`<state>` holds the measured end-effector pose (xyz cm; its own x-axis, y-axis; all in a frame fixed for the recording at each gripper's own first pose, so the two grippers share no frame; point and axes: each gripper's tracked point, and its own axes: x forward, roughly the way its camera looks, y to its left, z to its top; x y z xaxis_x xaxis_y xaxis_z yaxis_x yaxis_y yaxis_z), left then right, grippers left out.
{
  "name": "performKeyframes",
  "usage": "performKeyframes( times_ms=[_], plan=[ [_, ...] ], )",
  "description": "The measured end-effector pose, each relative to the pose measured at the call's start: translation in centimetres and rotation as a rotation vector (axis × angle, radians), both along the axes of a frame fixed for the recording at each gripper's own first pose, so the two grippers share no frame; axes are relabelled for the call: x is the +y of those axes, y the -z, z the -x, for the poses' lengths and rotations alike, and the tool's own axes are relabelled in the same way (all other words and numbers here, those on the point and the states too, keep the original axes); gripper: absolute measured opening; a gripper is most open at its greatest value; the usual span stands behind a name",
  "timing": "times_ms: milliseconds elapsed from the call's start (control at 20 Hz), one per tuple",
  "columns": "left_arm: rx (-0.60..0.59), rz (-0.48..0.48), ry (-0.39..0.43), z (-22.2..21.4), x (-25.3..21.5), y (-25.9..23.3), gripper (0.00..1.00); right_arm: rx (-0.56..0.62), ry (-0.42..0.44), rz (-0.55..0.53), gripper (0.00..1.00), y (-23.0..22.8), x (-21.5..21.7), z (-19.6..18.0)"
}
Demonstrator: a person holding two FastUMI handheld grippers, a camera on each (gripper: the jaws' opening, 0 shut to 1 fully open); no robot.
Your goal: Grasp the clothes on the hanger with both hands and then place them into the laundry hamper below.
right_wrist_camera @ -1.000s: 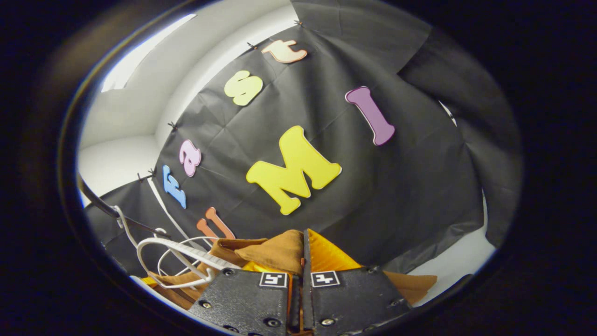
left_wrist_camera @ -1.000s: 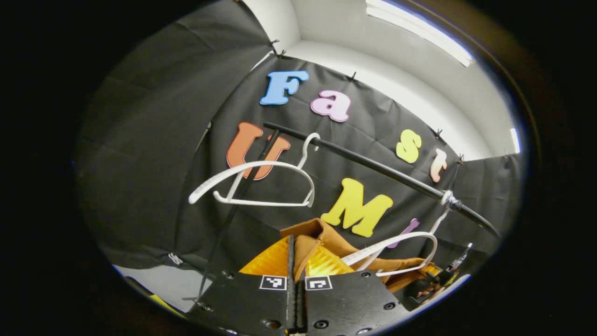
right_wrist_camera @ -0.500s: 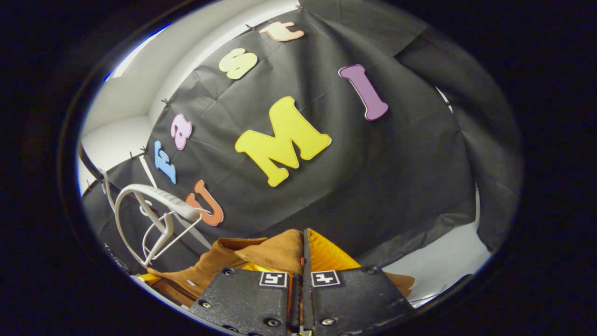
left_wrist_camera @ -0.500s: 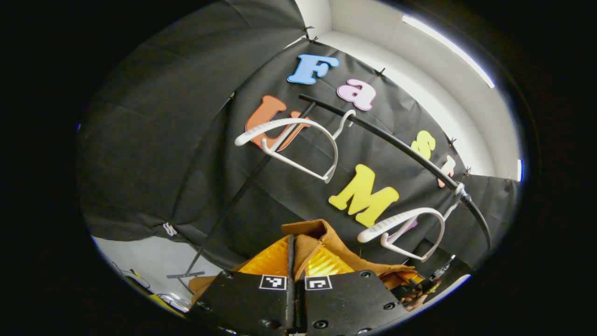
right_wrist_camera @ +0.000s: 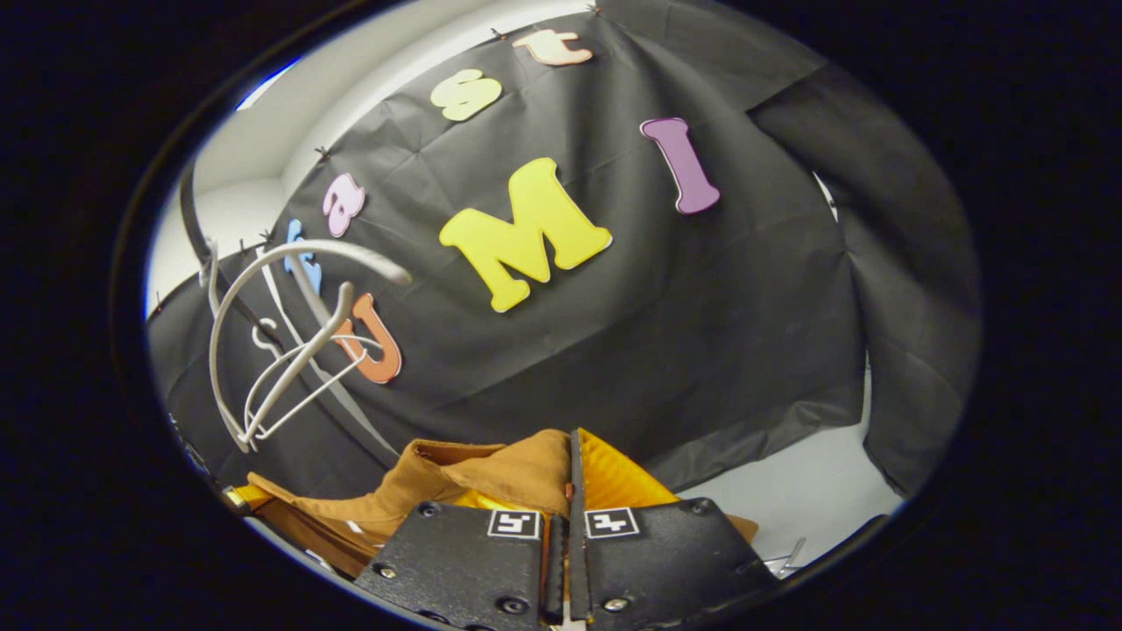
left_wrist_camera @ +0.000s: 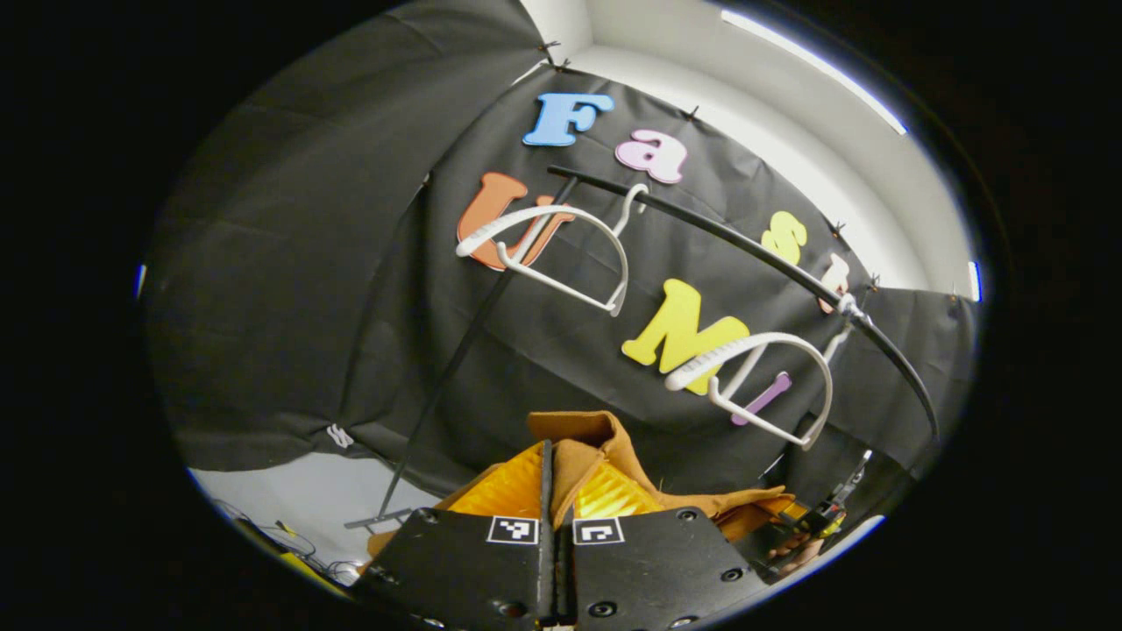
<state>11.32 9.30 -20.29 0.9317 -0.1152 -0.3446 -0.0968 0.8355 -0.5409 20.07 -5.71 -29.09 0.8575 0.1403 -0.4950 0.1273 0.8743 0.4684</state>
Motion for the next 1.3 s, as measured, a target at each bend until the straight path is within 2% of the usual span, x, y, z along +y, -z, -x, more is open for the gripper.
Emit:
performKeyframes(
  times_ms=[300, 450, 500, 650, 750, 800, 850, 950, 1000, 1100, 1150, 1200, 1250, 1300],
  plan=[
    [-0.054, -0.053, 0.164, 1.9, -3.5, -2.2, 0.01, -0.014, -0.048, 0.082, 0.06, -2.0, 3.8, 4.5],
    [-0.082, -0.032, 0.25, 2.5, -5.7, -3.1, 0.01, -0.015, -0.045, 0.072, 0.05, -2.5, 5.7, 6.7],
    [-0.095, -0.023, 0.279, 2.7, -6.2, -3.5, 0.05, -0.019, -0.038, 0.067, 0.06, -3.0, 6.4, 7.4],
    [-0.128, 0.013, 0.35, 3.5, -8.1, -4.8, 0.01, -0.034, -0.035, 0.044, 0.06, -4.9, 8.4, 9.0],
    [-0.154, 0.037, 0.376, 3.7, -9.2, -6.0, 0.01, -0.055, -0.062, 0.03, 0.06, -6.8, 10.0, 9.5],
    [-0.168, 0.044, 0.382, 3.8, -9.8, -6.8, 0.05, -0.072, -0.079, 0.022, 0.06, -8.0, 10.7, 9.7],
    [-0.179, 0.047, 0.392, 4.0, -10.5, -7.5, 0.01, -0.088, -0.103, 0.011, 0.06, -9.0, 11.6, 9.8],
    [-0.203, 0.034, 0.402, 4.5, -11.5, -8.5, 0.01, -0.117, -0.163, -0.013, 0.06, -10.6, 13.5, 10.1],
    [-0.213, 0.025, 0.405, 4.5, -12.3, -9.0, 0.05, -0.128, -0.196, -0.025, 0.06, -11.0, 14.4, 10.3],
    [-0.219, 0.007, 0.411, 4.4, -14.1, -9.9, 0.05, -0.142, -0.257, -0.037, 0.06, -11.9, 15.9, 10.5],
    [-0.223, -0.001, 0.416, 4.4, -14.7, -10.2, 0.01, -0.151, -0.284, -0.04, 0.06, -12.4, 16.5, 10.6],
    [-0.228, -0.006, 0.419, 4.3, -15.2, -10.6, 0.05, -0.158, -0.312, -0.046, 0.06, -12.8, 16.9, 10.9],
    [-0.232, -0.008, 0.424, 4.4, -15.9, -11.0, 0.0, -0.159, -0.336, -0.054, 0.06, -13.0, 17.4, 11.1],
    [-0.237, -0.015, 0.427, 4.5, -16.2, -11.2, 0.05, -0.16, -0.353, -0.071, 0.05, -13.1, 17.7, 11.4]
  ],
)
